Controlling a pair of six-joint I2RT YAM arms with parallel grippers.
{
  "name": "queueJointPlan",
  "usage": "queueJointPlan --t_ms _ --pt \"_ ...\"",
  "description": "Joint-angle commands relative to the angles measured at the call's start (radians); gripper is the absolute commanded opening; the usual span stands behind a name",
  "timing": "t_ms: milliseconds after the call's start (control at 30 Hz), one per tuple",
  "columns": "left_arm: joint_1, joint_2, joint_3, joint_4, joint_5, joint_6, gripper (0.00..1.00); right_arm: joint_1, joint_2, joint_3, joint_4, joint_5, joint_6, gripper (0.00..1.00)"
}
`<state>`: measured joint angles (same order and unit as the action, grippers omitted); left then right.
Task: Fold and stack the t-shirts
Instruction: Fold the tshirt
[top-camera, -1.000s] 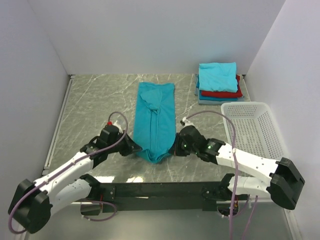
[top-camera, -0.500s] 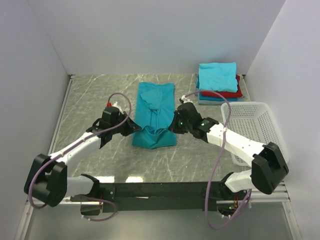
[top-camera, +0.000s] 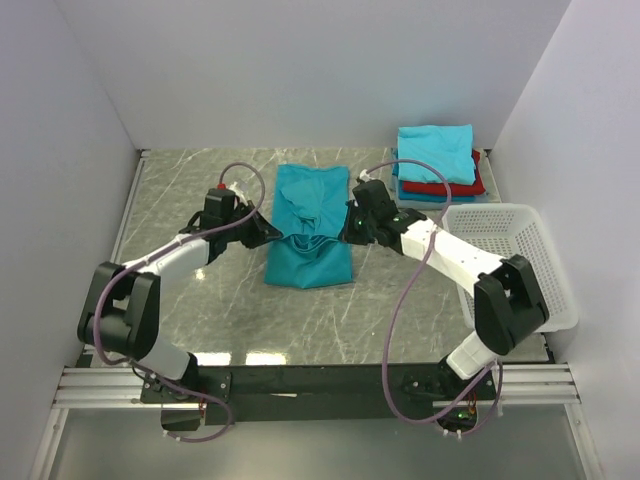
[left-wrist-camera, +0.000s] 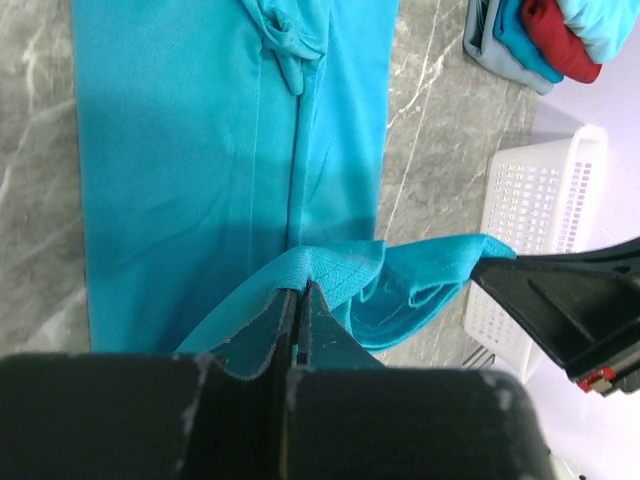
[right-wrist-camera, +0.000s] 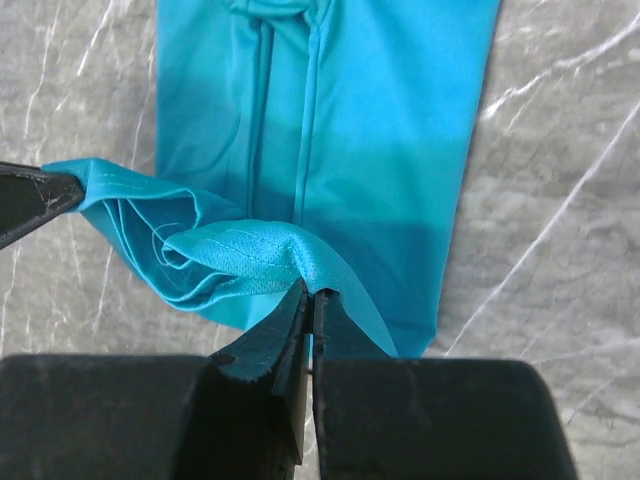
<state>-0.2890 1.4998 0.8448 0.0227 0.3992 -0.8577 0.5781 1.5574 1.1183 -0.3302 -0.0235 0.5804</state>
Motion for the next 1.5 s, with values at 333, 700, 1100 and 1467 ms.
queueJointPlan --t_ms 333,700,1100,1467 --pt "0.033 0.131 0.146 0.023 0.023 0.069 0.0 -0.087 0.156 0.156 0.0 -0.078 -0.051 0.0" --pt "0.048 0.217 0.191 0.023 -0.005 0.08 0.0 -0.132 0.265 0.206 0.036 -0.141 -0.056 0.0" --pt "0.05 0.255 0.194 0.062 -0.074 0.075 0.25 -0.164 0.352 0.258 0.045 -0.168 -0.076 0.04" --pt "0.05 0.074 0.145 0.025 -0.174 0.103 0.99 -0.166 0.265 0.266 -0.006 -0.154 -0.12 0.86"
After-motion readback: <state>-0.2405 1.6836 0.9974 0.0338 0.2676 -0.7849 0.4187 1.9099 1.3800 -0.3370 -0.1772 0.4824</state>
